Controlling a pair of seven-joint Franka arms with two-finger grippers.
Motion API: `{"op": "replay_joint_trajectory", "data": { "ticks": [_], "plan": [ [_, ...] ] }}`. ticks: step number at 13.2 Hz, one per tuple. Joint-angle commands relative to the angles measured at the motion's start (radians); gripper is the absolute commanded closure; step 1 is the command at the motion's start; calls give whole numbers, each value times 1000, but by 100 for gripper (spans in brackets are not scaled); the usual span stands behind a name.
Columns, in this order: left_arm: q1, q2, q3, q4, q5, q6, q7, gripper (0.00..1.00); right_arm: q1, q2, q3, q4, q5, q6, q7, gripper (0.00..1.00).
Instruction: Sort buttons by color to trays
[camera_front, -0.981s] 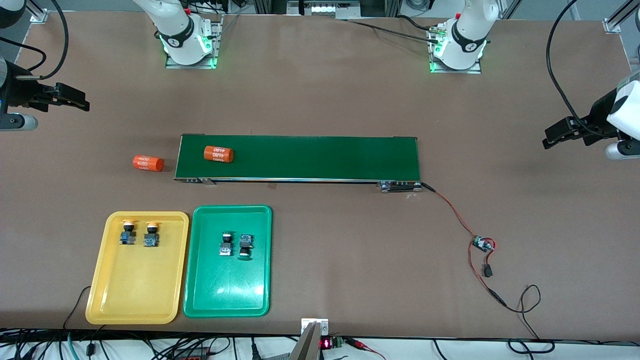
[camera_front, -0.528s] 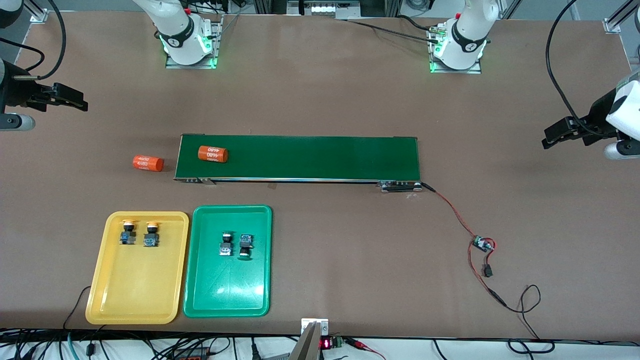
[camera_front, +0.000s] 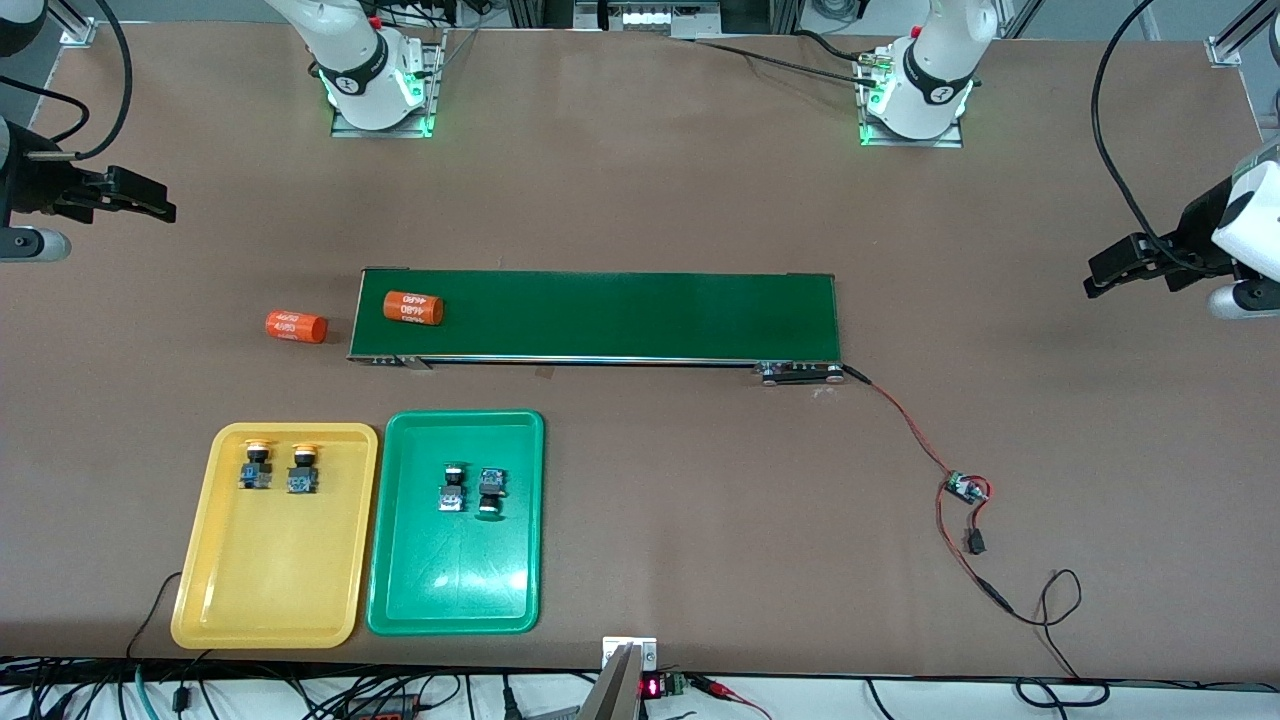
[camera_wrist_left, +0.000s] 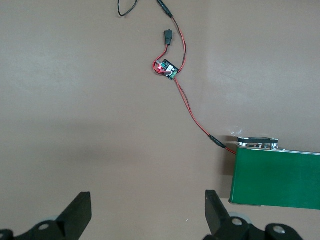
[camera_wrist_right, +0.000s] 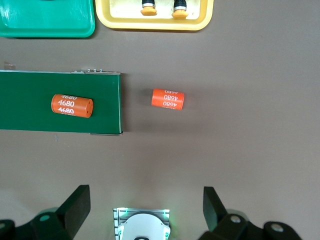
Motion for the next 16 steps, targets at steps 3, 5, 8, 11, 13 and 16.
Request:
{"op": "replay_joint_trajectory", "data": {
  "ticks": [3,5,8,11,13,16],
  "plan": [
    [4,-26,-5,-19,-2,-4,17,0,-12,-4,6,-5,-8,3,-14,0],
    [4,-26,-8,-19,-2,-4,17,0,-12,-4,6,-5,-8,2,-14,0],
    [6,-28,-8,-19,-2,-2,17,0,-13,-4,6,-5,-8,3,-14,0],
    [6,-29,-10,-14,-2,-30,17,0,-13,-4,6,-5,-8,3,-14,0],
    [4,-31,-13,-11,-2,-31,17,0,-13,-4,6,-5,-8,3,-14,0],
    [-6,-29,-18,-9,-1,21,17,0,-15,-4,6,-5,-8,3,-14,0]
  ]
}}
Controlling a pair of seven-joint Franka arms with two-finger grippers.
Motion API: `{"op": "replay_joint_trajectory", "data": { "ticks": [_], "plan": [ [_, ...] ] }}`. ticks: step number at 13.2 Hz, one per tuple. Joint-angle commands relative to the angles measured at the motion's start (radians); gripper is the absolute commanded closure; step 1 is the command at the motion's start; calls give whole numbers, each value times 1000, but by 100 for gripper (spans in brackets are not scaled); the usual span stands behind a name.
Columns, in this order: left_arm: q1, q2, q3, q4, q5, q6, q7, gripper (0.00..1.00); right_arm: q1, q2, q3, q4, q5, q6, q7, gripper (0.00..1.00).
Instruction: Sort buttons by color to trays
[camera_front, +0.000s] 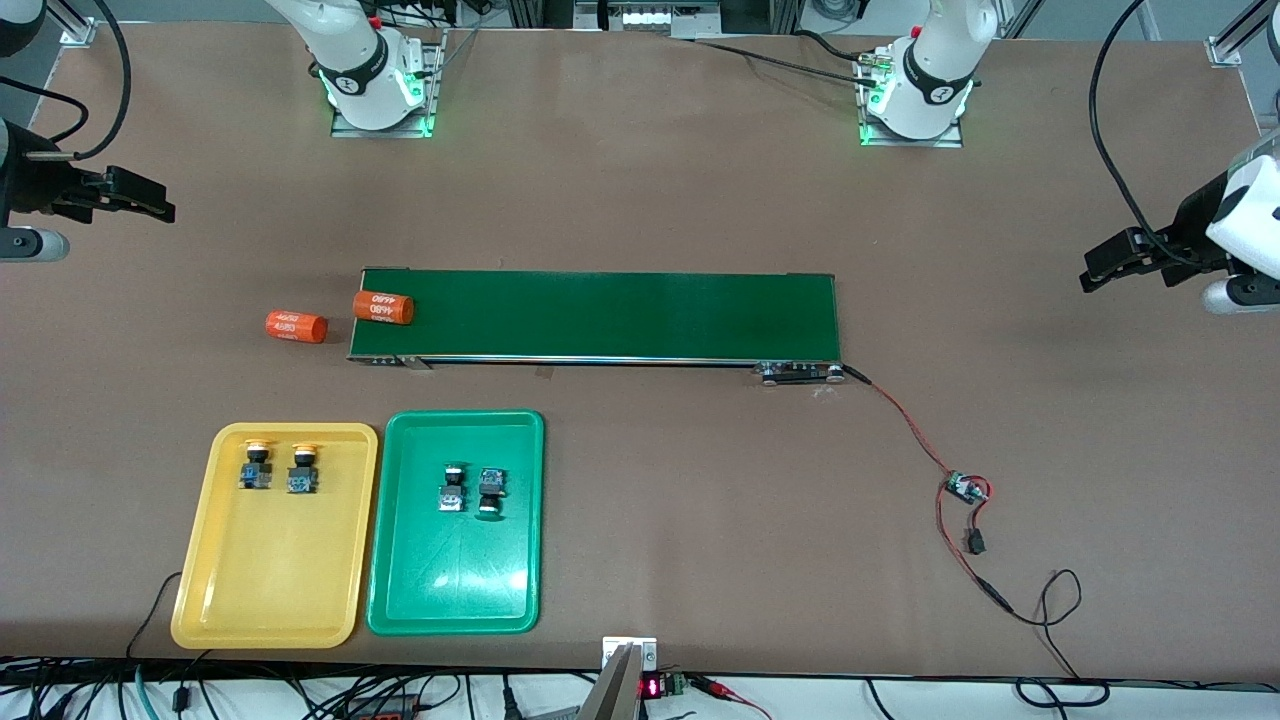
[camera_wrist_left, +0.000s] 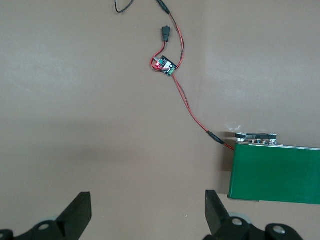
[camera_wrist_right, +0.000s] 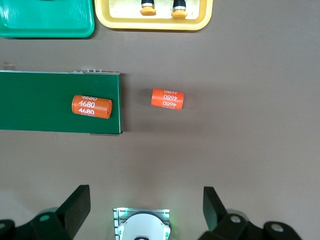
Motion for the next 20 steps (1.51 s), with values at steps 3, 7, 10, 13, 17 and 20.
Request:
{"op": "replay_joint_trajectory", "data": {
  "ticks": [3,7,10,13,17,20],
  "plan": [
    [3,-21,-15,-10,-5,34,31,0,-16,-4,6,-5,-8,3,-14,0],
    [4,-18,-36,1,-4,15,15,0,-17,-4,6,-5,-8,1,-14,0],
    [18,-19,-29,-2,-2,63,32,0,-17,-4,6,-5,-8,1,-16,0],
    [18,-22,-29,-6,-2,63,31,0,-17,-4,6,-7,-8,0,-16,0],
    [16,-41,-38,-31,-2,104,31,0,-26,-4,6,-7,-8,3,-16,0],
    [18,-42,-38,-31,-4,92,29,0,-26,-3,6,-5,-8,3,-16,0]
  ]
}}
